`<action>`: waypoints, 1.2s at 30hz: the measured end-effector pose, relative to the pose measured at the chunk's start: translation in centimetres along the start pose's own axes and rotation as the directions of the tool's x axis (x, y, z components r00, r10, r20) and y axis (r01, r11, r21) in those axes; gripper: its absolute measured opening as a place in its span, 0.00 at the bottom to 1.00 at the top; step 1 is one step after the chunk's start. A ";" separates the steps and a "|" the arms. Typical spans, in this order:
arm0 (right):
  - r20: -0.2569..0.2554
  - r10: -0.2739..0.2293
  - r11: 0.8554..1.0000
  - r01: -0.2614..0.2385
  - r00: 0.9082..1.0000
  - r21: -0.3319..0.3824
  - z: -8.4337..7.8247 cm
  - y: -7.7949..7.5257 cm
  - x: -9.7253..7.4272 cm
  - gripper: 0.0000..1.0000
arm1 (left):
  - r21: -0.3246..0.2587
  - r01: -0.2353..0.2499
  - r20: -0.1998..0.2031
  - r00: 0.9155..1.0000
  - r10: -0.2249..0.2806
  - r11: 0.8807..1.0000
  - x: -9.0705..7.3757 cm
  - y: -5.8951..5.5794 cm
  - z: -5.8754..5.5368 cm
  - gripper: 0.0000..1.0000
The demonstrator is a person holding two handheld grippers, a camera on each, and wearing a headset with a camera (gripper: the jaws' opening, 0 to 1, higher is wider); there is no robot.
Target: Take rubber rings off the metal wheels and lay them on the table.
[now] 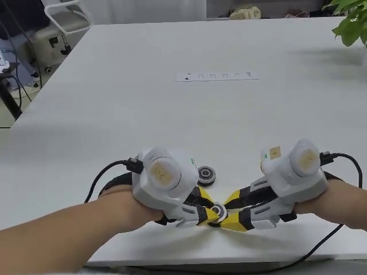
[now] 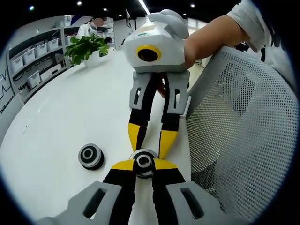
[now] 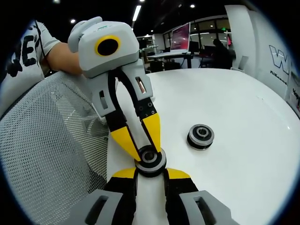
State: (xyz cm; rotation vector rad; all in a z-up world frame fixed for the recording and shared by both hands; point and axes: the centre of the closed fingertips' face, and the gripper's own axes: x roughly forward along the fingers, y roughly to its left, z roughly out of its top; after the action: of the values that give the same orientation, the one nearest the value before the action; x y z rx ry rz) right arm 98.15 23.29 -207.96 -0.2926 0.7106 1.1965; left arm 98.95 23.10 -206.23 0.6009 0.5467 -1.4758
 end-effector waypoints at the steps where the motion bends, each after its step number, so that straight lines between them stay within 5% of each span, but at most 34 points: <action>1: 0.000 0.000 1.000 0.000 1.000 0.001 0.0 0.0 0.0 0.19 | -0.001 0.000 0.000 1.000 0.000 1.000 0.0 0.0 0.0 0.08; 17: 0.006 0.005 1.000 -0.005 1.000 0.001 -0.1 0.0 -0.1 0.17 | -0.009 -0.001 0.001 1.000 0.001 1.000 0.0 0.0 0.0 0.07; 36: -0.022 -0.006 1.000 0.005 1.000 -0.018 -0.6 -0.1 -0.4 0.02 | -0.018 -0.003 0.003 1.000 0.003 1.000 0.0 0.0 0.0 0.07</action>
State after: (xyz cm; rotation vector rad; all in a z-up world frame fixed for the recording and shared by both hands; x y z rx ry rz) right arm 97.93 22.63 -208.22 -0.3227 0.7179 1.1965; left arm 98.97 23.13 -206.22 0.5848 0.5560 -1.4671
